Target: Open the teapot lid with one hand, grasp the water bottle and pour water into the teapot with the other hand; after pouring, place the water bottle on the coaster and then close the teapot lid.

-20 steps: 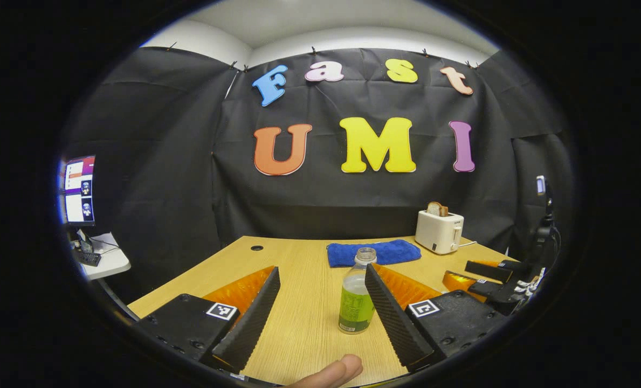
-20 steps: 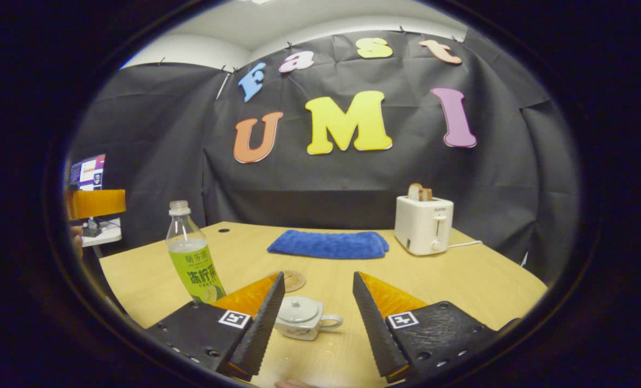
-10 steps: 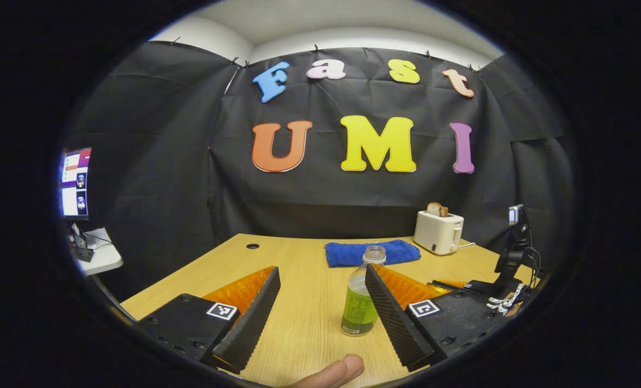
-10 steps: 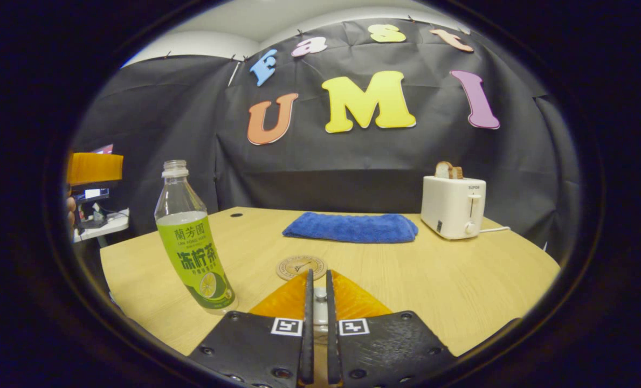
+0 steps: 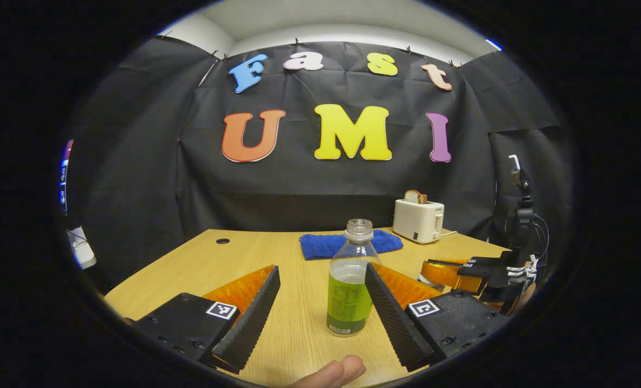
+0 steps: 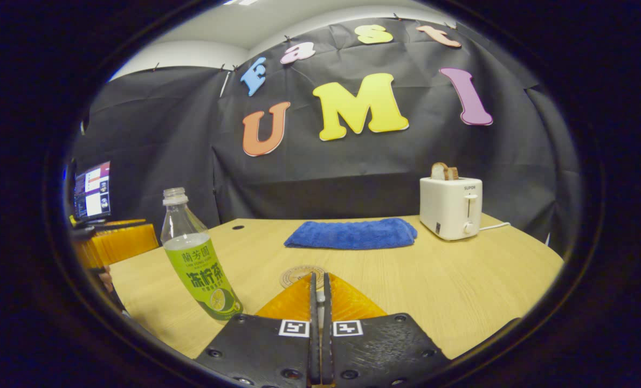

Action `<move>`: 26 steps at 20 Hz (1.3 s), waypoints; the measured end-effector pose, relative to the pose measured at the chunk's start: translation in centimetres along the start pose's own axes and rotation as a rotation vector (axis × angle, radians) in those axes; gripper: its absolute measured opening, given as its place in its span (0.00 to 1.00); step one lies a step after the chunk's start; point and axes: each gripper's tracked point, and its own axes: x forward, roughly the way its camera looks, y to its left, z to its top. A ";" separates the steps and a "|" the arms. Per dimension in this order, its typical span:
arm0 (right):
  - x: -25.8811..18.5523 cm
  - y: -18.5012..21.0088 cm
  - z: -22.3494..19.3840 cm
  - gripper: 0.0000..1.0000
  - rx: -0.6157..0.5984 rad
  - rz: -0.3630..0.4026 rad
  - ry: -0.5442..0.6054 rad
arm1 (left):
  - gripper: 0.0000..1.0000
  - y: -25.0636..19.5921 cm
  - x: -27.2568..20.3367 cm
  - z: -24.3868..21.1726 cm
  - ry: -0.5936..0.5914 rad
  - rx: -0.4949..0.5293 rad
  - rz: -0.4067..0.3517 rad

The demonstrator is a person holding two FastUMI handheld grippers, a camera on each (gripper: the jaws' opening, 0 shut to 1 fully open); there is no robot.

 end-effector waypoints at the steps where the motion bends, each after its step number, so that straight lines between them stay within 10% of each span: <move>1: -0.4 -0.1 0.5 0.01 -0.004 -0.001 -0.008 | 0.99 0.1 0.3 0.1 -0.010 0.014 0.008; 12: -5.5 -2.6 3.9 0.01 -0.055 -0.013 -0.128 | 0.99 -3.4 4.4 -3.1 -0.016 -0.050 -0.051; 26: -6.8 -7.5 4.4 0.01 -0.035 -0.096 -0.092 | 0.77 0.2 4.4 -1.0 -0.032 0.092 0.131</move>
